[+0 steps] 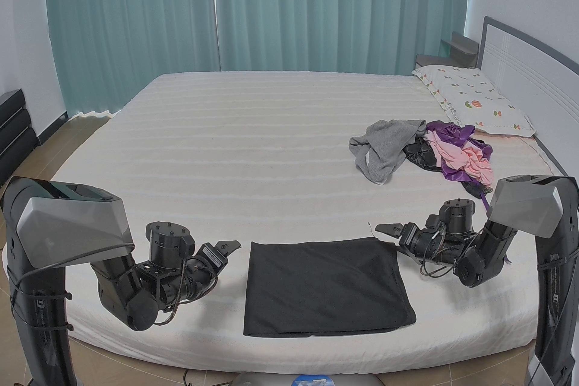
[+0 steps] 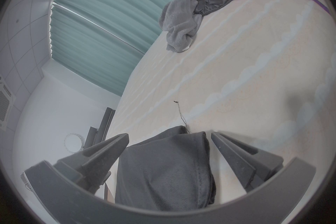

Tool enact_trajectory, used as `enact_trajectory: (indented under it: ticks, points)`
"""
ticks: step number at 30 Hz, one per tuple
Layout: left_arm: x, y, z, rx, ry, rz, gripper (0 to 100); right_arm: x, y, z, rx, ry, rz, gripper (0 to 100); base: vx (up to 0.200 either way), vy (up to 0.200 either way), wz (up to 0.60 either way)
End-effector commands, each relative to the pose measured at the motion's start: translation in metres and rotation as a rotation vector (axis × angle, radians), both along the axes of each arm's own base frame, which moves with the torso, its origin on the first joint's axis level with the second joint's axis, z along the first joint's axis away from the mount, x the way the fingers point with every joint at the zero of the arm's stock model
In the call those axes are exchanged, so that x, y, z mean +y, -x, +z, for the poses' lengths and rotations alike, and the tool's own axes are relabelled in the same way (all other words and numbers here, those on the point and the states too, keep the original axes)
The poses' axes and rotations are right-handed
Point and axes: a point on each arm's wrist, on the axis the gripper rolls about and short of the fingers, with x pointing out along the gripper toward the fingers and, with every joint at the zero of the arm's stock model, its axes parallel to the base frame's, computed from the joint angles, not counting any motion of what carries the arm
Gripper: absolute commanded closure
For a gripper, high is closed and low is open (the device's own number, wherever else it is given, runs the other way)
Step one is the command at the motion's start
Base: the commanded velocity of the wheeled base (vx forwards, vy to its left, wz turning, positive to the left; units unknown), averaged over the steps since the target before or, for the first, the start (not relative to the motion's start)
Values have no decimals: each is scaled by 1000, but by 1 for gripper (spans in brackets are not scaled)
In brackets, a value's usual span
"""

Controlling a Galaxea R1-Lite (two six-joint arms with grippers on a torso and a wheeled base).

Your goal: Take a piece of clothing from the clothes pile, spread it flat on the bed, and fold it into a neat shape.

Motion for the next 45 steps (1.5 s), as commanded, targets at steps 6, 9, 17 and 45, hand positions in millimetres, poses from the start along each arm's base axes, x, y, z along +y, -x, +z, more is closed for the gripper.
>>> enact_trajectory:
  ticks: [6, 9, 17, 45]
  points:
    - [-1, 0, -2, 4, -4, -2, 0, 2, -2, -11, 16, 23, 16, 100, 0, 0, 0]
    - [-1, 0, -2, 4, -4, -2, 0, 2, -2, -11, 14, 23, 13, 100, 0, 0, 0]
    - [-1, 0, -2, 3, -4, -4, 0, -8, -6, -10, 8, 21, -17, 100, 0, 0, 0]
    - [-4, 0, -8, 3, -36, -20, 0, -17, -9, -8, 2, 18, -48, 100, 0, 0, 0]
